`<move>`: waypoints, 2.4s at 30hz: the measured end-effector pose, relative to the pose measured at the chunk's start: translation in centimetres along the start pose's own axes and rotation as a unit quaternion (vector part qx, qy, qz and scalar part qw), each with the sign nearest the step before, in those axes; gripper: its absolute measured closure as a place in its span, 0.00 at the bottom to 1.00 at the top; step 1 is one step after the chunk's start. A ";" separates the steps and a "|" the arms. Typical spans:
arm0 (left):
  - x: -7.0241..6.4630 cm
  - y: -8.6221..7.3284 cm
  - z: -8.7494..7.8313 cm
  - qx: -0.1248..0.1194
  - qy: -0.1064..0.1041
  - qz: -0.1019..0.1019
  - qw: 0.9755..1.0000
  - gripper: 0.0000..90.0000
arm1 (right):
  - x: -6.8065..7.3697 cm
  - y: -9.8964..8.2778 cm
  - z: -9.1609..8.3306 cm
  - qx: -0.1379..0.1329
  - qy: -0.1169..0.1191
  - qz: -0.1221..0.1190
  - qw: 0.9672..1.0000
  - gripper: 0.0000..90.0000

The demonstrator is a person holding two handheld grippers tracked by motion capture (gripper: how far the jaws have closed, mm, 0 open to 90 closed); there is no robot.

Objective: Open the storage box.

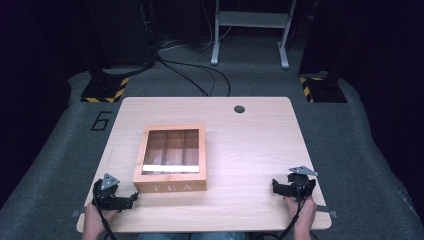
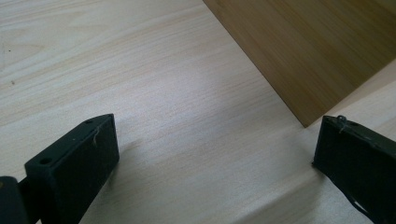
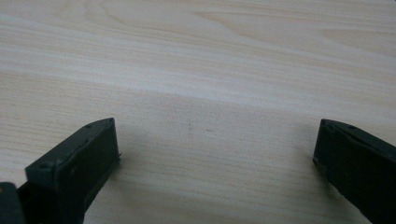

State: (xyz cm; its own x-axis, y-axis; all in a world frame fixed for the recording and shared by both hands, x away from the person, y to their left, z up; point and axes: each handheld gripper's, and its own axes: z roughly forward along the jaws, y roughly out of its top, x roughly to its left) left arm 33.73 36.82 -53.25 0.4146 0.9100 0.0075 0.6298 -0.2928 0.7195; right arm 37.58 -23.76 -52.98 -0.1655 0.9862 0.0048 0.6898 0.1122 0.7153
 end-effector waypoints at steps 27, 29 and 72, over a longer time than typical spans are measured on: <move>-0.9 0.1 -1.2 -0.057 -0.039 -0.008 0.998 0.00 | 0.0 0.0 0.0 -0.001 -0.002 0.001 1.000 0.00; -1.2 0.4 -1.5 -0.072 -0.049 -0.007 0.996 0.00 | 0.0 0.0 0.0 -0.001 -0.002 0.002 1.000 0.00; -2.7 1.6 -2.0 -0.166 -0.108 0.003 0.980 0.39 | 0.0 0.0 0.0 -0.001 -0.003 0.002 1.000 0.00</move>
State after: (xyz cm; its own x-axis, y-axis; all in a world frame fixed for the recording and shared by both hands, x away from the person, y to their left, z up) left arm 32.31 34.47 -50.73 0.5688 0.8152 -0.1096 0.3942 -0.1532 0.9062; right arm 37.55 -23.74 -52.99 -0.1594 0.9872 0.0033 0.6889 0.1088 0.7166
